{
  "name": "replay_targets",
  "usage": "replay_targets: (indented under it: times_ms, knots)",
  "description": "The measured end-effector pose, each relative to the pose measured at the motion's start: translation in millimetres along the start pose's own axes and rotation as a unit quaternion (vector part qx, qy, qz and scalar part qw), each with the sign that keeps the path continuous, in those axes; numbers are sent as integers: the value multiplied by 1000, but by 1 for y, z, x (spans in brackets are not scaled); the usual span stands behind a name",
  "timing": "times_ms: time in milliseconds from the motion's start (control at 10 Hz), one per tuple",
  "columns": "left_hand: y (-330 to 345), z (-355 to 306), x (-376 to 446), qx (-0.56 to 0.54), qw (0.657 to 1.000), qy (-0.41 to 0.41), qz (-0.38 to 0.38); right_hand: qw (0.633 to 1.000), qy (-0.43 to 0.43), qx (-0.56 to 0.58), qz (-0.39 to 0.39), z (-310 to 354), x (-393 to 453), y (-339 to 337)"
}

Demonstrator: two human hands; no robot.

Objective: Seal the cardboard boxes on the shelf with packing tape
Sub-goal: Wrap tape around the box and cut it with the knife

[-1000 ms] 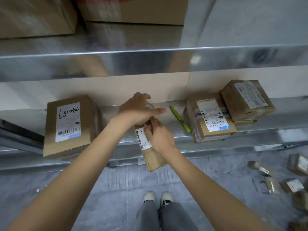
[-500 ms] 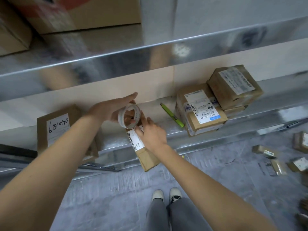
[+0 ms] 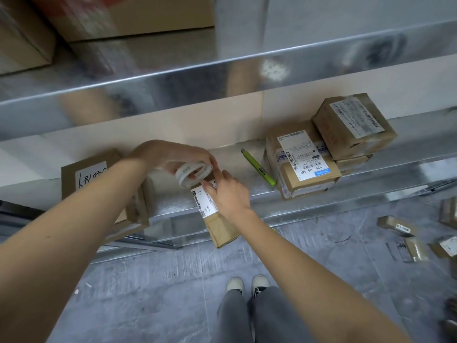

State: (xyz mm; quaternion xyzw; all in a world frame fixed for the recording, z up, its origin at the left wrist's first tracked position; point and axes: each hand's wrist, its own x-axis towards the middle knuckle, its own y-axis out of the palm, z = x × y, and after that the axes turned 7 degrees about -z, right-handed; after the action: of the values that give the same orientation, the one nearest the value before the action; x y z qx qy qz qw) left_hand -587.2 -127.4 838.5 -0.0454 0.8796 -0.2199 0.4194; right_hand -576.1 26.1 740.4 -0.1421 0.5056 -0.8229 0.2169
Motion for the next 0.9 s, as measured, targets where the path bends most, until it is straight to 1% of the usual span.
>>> replay_targets:
  times_ms: [100, 200, 300, 400, 500, 600, 700, 900]
  knots:
    - [-9, 17, 10, 27, 999, 17, -16, 1000, 13, -6, -1, 1, 0, 1]
    - [0, 13, -1, 83, 996, 37, -6, 1000, 19, 6, 3, 1, 1, 4]
    - [18, -3, -15, 194, 976, 98, -9, 1000, 14, 3, -1, 1, 1, 4]
    - [16, -1, -18, 244, 964, 105, -17, 1000, 6, -3, 2, 1, 1, 1]
    - [16, -1, -26, 237, 966, 95, -26, 1000, 1, -1, 7, 1, 3, -2]
    - [11, 5, -18, 201, 974, 87, -57, 1000, -2, -9, 7, 2, 2, -2]
    - [8, 6, -14, 211, 974, 51, -62, 1000, 0, -8, 7, 1, 2, -1]
    - [-1, 6, -19, 149, 988, -20, -28, 1000, -5, -19, 1, 0, 2, 2]
